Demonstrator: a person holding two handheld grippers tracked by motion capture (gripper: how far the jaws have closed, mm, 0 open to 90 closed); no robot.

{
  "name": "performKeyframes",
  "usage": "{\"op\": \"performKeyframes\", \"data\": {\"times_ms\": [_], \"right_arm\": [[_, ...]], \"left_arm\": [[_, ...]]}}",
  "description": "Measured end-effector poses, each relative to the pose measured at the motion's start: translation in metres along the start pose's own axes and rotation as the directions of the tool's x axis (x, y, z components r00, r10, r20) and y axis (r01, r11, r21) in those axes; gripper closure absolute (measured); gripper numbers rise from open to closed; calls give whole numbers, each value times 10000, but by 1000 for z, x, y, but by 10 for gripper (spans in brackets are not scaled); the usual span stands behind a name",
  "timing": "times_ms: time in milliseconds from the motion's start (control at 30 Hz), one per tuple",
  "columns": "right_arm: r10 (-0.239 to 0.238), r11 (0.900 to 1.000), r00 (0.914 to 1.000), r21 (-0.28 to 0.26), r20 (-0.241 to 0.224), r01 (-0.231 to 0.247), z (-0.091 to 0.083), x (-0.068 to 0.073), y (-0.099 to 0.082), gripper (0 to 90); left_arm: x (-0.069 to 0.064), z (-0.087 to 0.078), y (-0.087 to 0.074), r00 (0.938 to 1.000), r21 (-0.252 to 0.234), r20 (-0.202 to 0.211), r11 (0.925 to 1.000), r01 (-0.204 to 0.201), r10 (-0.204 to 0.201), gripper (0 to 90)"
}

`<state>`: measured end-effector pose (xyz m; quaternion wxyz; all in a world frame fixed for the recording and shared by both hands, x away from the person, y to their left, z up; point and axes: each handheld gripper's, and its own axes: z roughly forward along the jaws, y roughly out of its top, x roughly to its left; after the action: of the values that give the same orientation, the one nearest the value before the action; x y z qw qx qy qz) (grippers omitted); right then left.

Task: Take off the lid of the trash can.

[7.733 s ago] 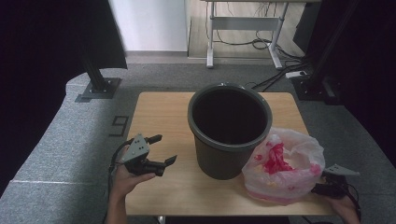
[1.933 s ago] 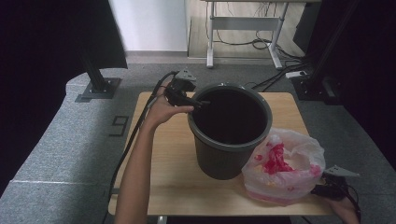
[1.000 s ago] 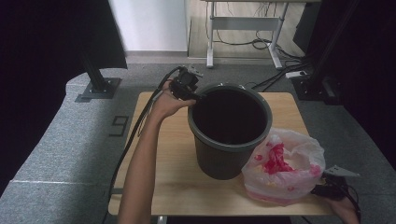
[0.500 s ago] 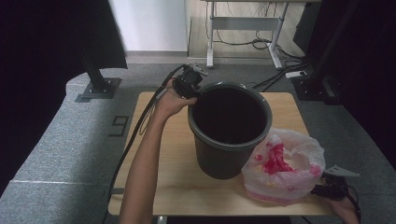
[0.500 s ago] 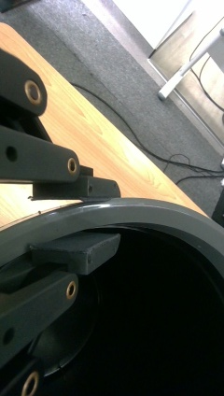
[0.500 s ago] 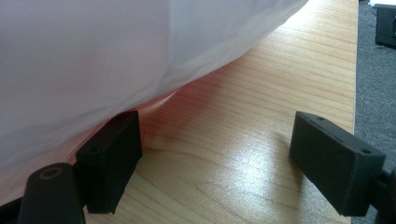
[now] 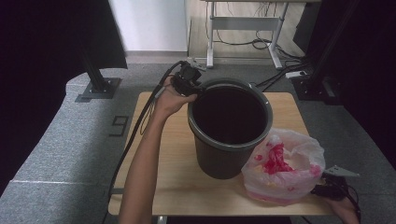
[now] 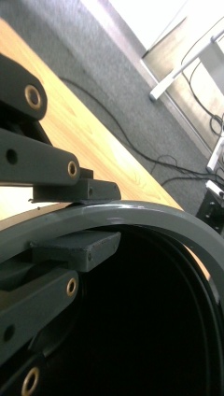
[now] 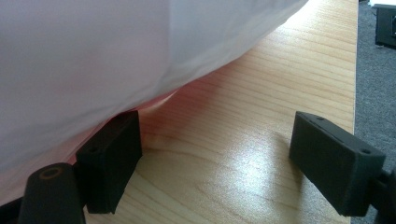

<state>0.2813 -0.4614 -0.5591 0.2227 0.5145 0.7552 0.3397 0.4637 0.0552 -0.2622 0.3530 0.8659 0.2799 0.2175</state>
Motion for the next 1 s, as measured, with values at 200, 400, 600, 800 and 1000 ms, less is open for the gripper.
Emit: {"op": "performKeyframes", "data": {"times_ms": [200, 400, 600, 800, 1000], "right_arm": [[-4, 10000, 10000, -2, 1, 4, 0, 0, 0, 169], [-4, 10000, 10000, -3, 0, 4, 0, 0, 0, 169], [-4, 10000, 10000, -4, 1, 4, 0, 0, 0, 169], [-4, 10000, 10000, -3, 2, 4, 0, 0, 0, 169], [-1, 10000, 10000, -3, 0, 1, 0, 0, 0, 169]], "left_arm": [[2, -3, 0, 9995, -390, 243, 9990, 202, -192, 759], [2, -6, 5, 9978, -569, 519, 9974, 447, -417, 776], [0, -6, 9, 9974, -590, 584, 9972, 449, -414, 789], [0, -7, 13, 9978, -650, 541, 9970, 415, -380, 789], [0, -7, 18, 9978, -771, 552, 9961, 421, -379, 790]]}}
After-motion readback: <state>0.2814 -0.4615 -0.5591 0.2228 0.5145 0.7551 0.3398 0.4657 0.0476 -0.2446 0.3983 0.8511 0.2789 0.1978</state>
